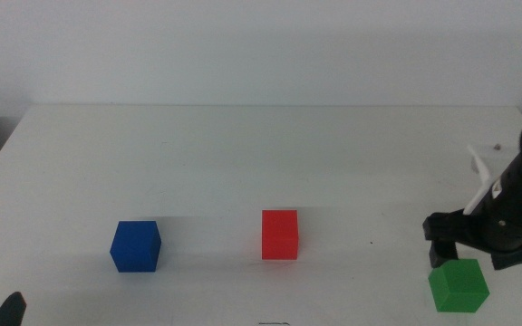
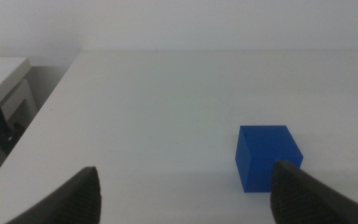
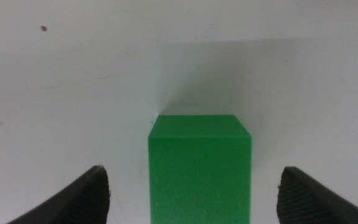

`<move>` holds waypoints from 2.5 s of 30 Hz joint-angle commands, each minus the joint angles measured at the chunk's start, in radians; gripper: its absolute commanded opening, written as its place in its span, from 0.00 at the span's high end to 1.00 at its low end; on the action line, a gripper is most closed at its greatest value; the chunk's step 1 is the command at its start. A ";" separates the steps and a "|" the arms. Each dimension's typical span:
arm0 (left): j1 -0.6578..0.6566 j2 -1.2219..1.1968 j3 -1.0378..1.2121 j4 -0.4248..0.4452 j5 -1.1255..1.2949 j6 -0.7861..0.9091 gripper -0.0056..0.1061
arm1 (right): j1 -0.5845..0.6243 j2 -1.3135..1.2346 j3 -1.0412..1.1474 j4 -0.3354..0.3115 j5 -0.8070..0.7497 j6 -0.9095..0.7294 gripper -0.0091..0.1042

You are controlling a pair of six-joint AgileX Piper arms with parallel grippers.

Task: Stack red cubes first, then green, then blue cubes in a specific spot.

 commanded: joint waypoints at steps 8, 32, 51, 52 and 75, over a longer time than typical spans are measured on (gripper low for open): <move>-0.001 -0.020 -0.004 -0.003 -0.084 -0.004 0.11 | -0.009 0.087 -0.015 -0.010 -0.025 0.019 0.26; -0.001 -0.020 -0.004 -0.003 -0.084 -0.004 0.11 | 0.302 0.121 -0.496 -0.142 0.369 0.253 0.93; -0.001 -0.020 -0.004 -0.003 -0.084 -0.004 0.11 | 0.449 0.471 -0.937 -0.083 0.427 0.368 0.93; -0.001 -0.020 -0.004 -0.003 -0.084 -0.004 0.11 | 0.452 0.473 -0.937 -0.083 0.427 0.373 0.93; -0.001 -0.020 -0.004 -0.003 -0.084 -0.004 0.11 | 0.461 0.505 -0.937 -0.093 0.387 0.400 0.93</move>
